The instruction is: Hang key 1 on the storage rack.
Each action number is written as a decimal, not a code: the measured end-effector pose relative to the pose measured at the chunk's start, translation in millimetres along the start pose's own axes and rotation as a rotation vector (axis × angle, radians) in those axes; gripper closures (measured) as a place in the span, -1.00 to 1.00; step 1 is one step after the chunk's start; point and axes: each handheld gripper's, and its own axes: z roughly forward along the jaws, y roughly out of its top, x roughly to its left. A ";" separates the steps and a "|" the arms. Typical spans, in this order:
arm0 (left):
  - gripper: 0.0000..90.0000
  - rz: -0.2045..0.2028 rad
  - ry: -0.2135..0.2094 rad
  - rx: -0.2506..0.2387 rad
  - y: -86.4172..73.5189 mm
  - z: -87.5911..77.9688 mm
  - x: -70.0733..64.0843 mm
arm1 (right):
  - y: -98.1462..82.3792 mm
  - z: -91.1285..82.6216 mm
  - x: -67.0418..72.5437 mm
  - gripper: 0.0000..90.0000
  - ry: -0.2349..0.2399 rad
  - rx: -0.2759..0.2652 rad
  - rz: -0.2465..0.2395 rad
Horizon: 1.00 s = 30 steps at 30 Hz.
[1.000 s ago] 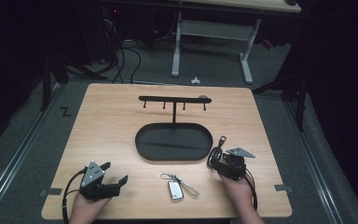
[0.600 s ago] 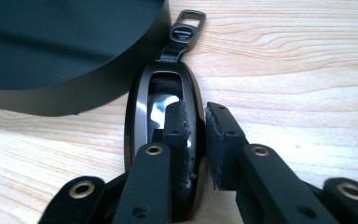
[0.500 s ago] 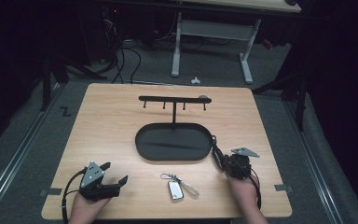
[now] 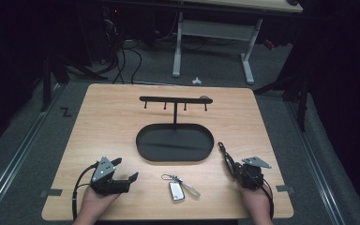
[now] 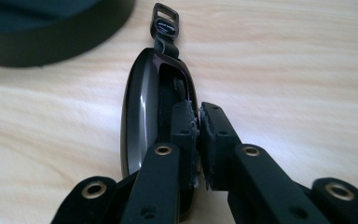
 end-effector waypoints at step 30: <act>-0.65 0.002 -0.012 0.004 9.3 14.5 2.4 | -17.8 -40.8 -32.6 0.38 -0.003 -0.058 0.017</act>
